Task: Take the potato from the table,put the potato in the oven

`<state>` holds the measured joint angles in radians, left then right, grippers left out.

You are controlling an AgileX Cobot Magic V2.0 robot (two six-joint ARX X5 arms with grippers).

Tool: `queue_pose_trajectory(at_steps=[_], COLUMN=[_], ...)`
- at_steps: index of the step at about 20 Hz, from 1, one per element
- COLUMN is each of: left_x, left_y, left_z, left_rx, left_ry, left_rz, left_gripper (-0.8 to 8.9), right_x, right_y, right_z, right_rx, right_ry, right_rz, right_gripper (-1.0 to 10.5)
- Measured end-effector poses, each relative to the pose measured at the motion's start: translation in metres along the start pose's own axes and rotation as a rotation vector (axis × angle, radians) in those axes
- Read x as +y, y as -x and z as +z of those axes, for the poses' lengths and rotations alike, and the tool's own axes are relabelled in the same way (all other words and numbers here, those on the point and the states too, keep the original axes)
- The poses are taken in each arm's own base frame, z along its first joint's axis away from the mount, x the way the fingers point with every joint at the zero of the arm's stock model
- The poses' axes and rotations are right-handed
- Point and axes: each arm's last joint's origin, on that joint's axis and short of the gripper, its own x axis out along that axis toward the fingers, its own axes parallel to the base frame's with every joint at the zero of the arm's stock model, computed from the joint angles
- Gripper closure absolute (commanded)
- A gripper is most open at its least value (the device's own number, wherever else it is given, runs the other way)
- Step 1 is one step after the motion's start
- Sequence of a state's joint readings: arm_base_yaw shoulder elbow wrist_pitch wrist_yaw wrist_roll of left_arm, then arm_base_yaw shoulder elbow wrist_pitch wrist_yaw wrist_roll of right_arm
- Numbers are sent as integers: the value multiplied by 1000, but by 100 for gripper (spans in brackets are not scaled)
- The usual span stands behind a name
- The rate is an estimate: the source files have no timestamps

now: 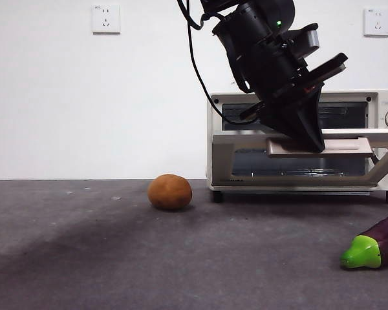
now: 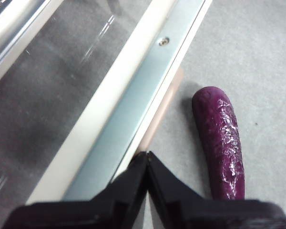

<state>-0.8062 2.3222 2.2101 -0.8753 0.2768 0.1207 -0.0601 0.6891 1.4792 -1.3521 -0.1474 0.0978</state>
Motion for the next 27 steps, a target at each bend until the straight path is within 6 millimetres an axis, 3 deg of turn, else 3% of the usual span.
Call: queue_pose_trajectory(at_steps=[5, 22, 24, 27], left_x=[1, -15, -20, -37], left_y=[1, 1, 21, 89], left_z=[-10, -16, -11, 1], left_rx=[99, 189, 155, 43], left_ry=[38, 84, 75, 48], left_rz=[17, 28, 32, 42], left_gripper=[821, 820, 821, 819], right_x=[1, 1, 1, 3], right_y=[11, 13, 13, 13], right_z=[-7, -8, -8, -8], right_rx=[-40, -45, -45, -37], right_ry=[-22, -38, -37, -25], right_rz=[6, 7, 7, 68], right_gripper=[946, 946, 946, 946])
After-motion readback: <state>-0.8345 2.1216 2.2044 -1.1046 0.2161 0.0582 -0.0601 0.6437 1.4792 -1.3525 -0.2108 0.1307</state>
